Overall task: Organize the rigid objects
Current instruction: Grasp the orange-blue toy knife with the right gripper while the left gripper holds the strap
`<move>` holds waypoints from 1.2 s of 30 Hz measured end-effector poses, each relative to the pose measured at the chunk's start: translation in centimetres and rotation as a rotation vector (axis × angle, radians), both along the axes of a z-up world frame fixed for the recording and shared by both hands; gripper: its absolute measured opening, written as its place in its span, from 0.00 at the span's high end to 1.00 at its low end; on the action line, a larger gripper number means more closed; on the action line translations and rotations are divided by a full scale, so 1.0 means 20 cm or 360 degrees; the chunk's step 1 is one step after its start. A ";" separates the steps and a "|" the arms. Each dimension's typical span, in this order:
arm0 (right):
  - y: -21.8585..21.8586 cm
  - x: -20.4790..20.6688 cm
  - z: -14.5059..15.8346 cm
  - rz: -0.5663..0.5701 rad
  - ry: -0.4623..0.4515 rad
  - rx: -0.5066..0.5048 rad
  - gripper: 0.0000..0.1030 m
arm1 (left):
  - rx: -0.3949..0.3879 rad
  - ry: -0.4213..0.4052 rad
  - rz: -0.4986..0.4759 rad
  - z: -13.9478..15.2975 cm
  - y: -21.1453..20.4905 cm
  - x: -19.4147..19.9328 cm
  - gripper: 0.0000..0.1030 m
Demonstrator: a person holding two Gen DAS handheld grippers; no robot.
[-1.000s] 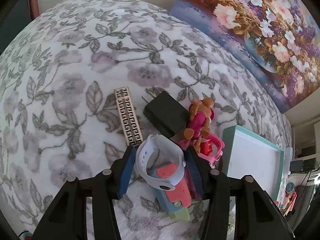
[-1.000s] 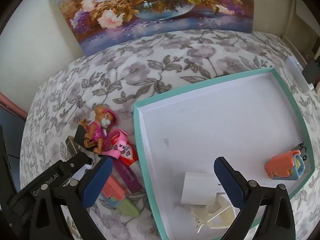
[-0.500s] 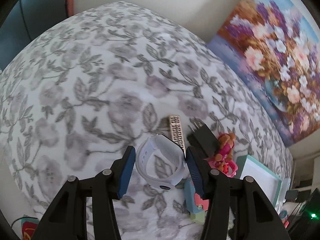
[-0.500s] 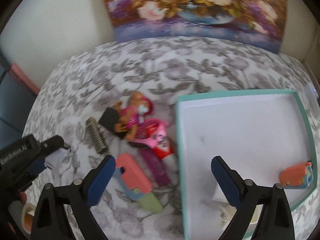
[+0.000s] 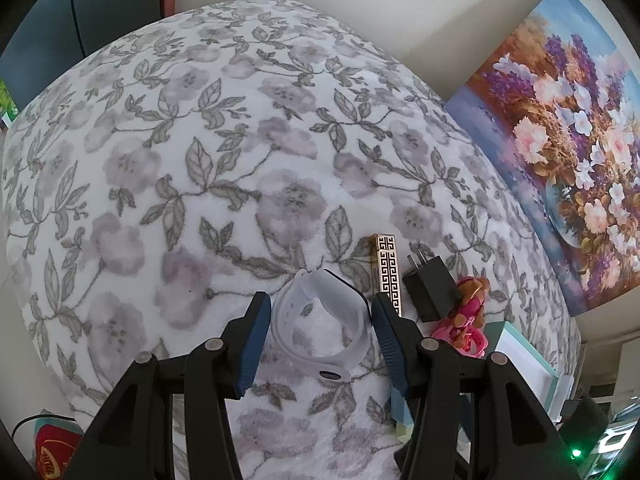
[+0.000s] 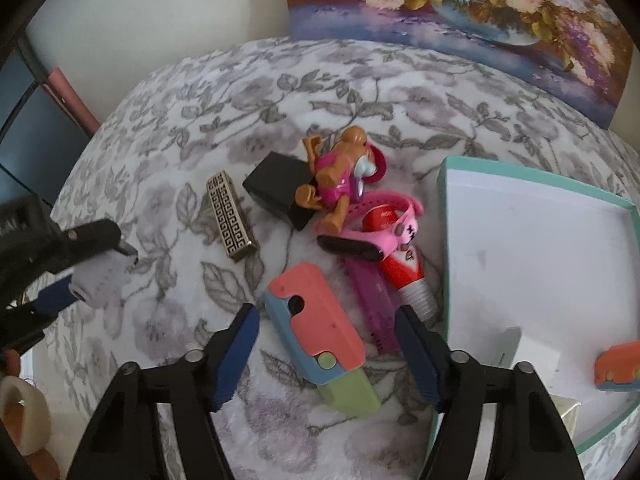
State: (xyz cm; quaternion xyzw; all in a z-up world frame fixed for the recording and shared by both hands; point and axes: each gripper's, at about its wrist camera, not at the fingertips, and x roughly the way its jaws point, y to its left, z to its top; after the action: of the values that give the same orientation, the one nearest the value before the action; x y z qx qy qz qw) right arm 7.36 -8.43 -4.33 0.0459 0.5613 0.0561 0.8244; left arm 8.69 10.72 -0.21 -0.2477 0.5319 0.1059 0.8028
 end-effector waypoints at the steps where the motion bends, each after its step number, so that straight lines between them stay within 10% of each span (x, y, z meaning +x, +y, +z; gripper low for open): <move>1: 0.00 0.00 -0.01 0.0007 0.0009 0.0007 0.37 | -0.0003 0.0003 -0.0002 0.00 0.00 0.00 0.48; 36: 0.18 -0.02 -0.15 0.0230 -0.0007 -0.0222 0.47 | 0.0001 0.0190 -0.0043 -0.16 -0.06 0.04 0.48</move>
State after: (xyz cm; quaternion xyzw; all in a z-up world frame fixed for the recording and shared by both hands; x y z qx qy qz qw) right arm 6.96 -4.79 -7.24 -0.0524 0.5639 0.0762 0.8207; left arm 9.44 9.51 -3.44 -0.2335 0.5820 0.1099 0.7711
